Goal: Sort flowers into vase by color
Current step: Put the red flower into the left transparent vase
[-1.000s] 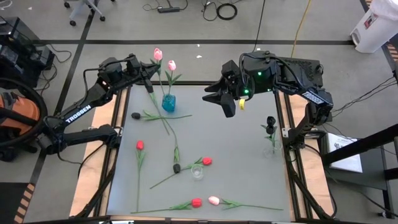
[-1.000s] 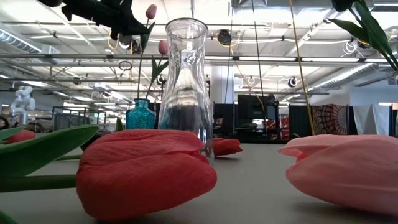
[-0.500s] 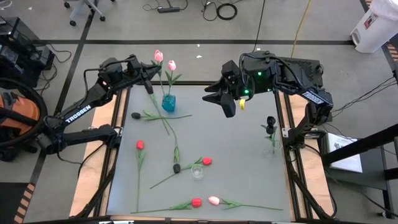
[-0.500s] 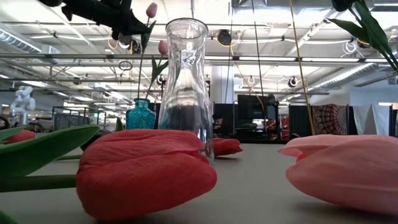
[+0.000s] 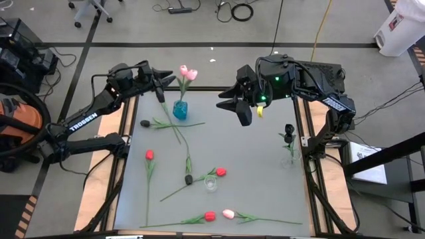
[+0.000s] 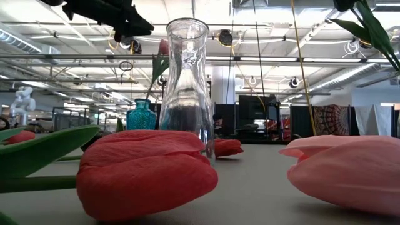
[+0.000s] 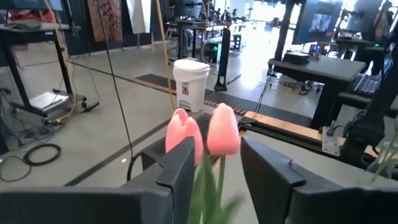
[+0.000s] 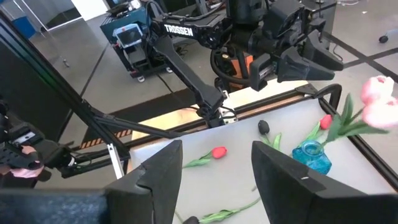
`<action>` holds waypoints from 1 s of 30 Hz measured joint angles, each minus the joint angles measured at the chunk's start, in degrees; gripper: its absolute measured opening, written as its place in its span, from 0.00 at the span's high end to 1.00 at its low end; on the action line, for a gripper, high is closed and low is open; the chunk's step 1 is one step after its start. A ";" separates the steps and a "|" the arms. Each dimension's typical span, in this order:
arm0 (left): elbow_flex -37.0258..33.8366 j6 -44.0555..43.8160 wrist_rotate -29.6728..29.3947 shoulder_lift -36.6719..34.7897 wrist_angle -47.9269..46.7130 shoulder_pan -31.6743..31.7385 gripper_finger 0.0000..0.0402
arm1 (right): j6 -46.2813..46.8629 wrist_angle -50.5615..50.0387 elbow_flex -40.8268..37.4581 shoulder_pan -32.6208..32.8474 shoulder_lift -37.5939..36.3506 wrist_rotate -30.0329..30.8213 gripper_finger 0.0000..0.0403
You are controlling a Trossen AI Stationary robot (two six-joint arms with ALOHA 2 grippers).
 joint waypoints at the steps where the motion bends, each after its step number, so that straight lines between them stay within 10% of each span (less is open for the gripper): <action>1: 0.00 -0.10 -0.01 -0.01 -0.01 0.00 0.65 | -0.08 -0.04 0.00 0.00 0.00 0.00 0.54; 18: 0.00 -2.94 -0.20 -9.69 -6.23 0.02 0.65 | -1.34 -4.70 0.00 0.00 0.02 0.00 0.54; 30: 0.00 -5.83 -4.05 -19.59 -27.60 0.02 0.65 | -3.58 -5.66 0.01 -0.01 0.02 0.00 0.54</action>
